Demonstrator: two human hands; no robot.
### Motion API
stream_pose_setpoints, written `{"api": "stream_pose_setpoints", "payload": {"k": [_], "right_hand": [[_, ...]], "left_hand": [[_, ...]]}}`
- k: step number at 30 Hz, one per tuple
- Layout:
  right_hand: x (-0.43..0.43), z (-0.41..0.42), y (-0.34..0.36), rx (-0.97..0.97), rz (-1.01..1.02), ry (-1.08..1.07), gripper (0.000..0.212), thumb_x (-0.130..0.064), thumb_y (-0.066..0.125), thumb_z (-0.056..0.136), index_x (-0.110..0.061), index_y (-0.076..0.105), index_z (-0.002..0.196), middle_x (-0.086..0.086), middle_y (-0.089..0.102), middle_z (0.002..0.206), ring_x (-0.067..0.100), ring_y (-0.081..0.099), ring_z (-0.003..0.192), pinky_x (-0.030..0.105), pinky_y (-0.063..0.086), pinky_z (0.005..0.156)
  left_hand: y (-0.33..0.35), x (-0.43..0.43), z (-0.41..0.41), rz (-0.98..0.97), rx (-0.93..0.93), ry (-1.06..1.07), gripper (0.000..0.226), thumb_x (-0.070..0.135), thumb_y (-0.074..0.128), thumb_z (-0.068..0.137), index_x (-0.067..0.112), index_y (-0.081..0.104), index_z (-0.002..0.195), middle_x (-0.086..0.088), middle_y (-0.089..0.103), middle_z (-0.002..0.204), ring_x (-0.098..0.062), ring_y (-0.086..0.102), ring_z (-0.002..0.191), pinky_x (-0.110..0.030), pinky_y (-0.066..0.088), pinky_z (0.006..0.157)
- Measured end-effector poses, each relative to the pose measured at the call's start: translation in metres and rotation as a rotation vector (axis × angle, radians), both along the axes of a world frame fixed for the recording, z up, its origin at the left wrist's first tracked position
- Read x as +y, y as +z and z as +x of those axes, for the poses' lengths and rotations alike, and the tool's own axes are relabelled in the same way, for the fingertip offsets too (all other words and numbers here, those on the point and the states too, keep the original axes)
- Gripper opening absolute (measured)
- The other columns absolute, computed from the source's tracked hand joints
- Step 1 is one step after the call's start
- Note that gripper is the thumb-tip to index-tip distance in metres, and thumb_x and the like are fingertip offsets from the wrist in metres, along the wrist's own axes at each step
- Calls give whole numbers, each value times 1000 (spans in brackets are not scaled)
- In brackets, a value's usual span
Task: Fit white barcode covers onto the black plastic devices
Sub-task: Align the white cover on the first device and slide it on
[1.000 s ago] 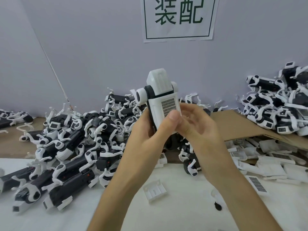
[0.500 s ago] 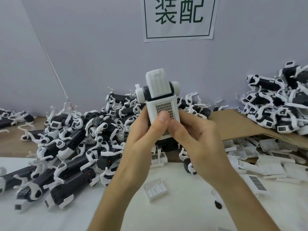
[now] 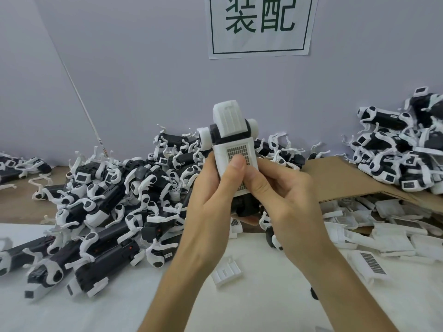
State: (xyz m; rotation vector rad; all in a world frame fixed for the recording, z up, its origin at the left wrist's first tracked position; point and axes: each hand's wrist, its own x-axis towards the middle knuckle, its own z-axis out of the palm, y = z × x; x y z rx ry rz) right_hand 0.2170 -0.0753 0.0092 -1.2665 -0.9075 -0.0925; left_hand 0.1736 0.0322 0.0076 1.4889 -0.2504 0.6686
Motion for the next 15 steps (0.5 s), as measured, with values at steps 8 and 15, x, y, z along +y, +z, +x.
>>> {"api": "stream_pose_setpoints", "payload": {"k": [8, 15], "right_hand": [[-26, 22, 14, -140, -396, -89, 41, -49, 62, 88, -34, 64, 126, -17, 70, 119, 6, 63, 117, 39, 46, 105], [-69, 23, 35, -258, -272, -191, 63, -47, 73, 79, -37, 52, 137, -18, 61, 133, 7, 58, 125, 33, 49, 98]], "left_hand": [[8, 10, -4, 168, -58, -61, 39, 33, 51, 97, 23, 57, 134, 8, 71, 120, -10, 66, 114, -17, 51, 90], [5, 15, -8, 563, 149, 28, 30, 55, 63, 83, 46, 55, 111, 19, 70, 97, -5, 69, 82, -26, 57, 65]]}}
